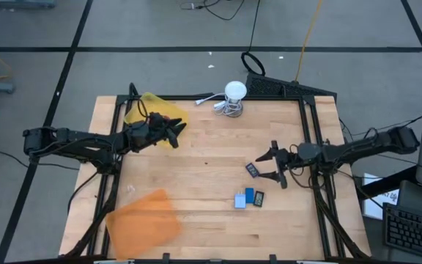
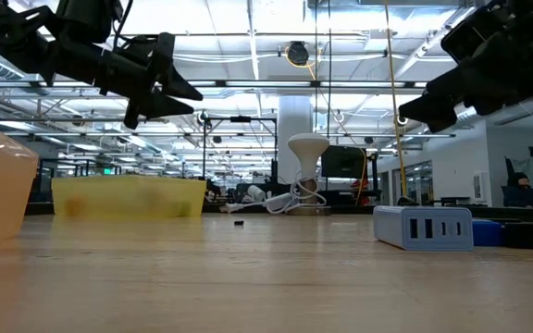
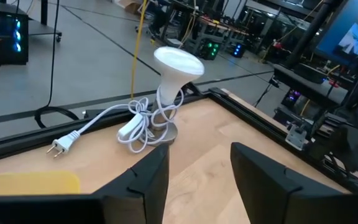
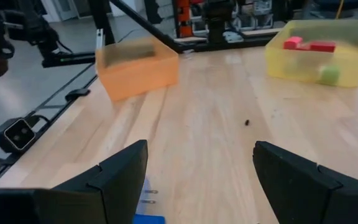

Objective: Pick & Place Office items
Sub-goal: Put the light blue charger adapter into the yellow bin

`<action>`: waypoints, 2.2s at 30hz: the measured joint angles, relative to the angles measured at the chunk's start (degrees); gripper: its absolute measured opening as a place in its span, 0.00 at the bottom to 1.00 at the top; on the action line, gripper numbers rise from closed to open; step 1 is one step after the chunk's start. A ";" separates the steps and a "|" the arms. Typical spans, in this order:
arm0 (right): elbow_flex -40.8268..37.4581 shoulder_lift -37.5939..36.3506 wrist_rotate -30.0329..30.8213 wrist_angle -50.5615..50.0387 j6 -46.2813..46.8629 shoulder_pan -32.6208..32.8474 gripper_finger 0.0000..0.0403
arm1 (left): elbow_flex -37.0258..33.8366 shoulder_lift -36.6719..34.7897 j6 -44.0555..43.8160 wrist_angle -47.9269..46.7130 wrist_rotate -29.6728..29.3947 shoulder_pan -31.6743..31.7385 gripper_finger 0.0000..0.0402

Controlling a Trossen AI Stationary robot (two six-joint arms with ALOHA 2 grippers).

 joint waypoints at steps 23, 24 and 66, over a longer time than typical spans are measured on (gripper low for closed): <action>30.64 39.59 18.75 -13.87 -8.49 18.48 0.78 | 0.00 0.02 -1.54 -4.09 -0.22 0.02 0.39; 30.98 40.31 18.42 -15.42 -8.28 18.80 0.79 | 0.00 0.02 -1.55 -4.15 -0.22 0.02 0.40; 38.03 55.52 9.99 -24.77 5.55 20.20 0.73 | 0.00 0.03 -5.98 -6.18 -3.28 -0.55 0.40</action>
